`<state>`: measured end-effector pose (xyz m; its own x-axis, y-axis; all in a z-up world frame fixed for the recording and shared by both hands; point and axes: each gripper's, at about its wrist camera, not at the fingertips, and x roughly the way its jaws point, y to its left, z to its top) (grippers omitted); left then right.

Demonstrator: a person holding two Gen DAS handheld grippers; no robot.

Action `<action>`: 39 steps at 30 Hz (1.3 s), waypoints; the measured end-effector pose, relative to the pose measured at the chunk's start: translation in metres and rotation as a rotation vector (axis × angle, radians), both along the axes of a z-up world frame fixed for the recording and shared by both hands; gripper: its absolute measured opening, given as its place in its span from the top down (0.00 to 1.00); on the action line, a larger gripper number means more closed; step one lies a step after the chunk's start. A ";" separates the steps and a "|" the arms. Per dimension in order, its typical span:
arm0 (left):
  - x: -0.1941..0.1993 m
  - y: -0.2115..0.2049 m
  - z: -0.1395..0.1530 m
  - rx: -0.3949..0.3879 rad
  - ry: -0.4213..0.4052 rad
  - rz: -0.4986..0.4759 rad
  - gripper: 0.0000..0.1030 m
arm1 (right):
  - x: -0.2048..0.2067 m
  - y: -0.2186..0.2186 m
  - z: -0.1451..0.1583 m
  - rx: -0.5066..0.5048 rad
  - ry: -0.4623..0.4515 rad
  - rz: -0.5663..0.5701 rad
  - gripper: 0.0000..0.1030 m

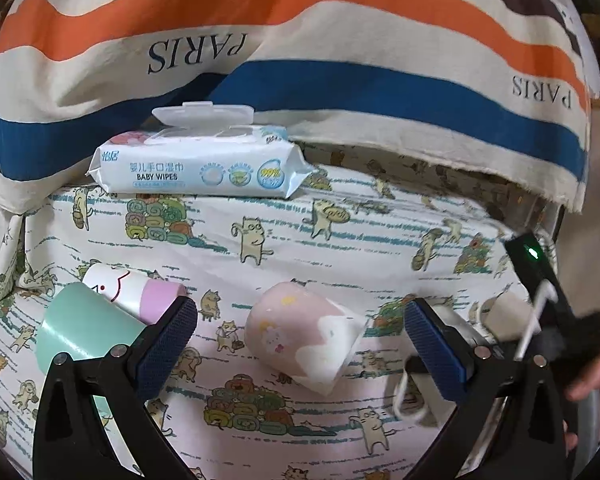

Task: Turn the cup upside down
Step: 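Close the right gripper around the white mug lying on its side, then lift the white mug with the right gripper and turn it toward the left gripper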

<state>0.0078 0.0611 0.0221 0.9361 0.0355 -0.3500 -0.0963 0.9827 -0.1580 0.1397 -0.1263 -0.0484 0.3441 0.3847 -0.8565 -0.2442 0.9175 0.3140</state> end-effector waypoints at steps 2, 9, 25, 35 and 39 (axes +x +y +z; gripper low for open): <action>-0.005 -0.005 0.003 0.021 -0.024 -0.007 0.00 | -0.010 -0.006 0.012 0.004 -0.010 0.024 0.22; -0.018 -0.027 0.007 0.068 -0.079 -0.102 0.00 | -0.045 -0.035 0.011 0.030 0.000 0.012 0.22; -0.009 -0.010 0.003 -0.016 -0.036 -0.066 0.00 | -0.044 -0.025 0.014 0.025 -0.115 0.137 0.23; 0.004 -0.025 -0.005 -0.007 0.047 -0.221 0.00 | -0.086 -0.041 0.046 -0.118 -0.311 0.160 0.04; 0.033 -0.049 -0.009 0.018 0.180 -0.356 0.04 | -0.110 -0.050 0.045 -0.120 -0.331 0.154 0.04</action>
<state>0.0409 0.0123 0.0135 0.8148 -0.2728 -0.5116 0.2265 0.9620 -0.1523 0.0295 -0.1764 -0.0036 0.5559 0.3574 -0.7505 -0.4520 0.8877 0.0880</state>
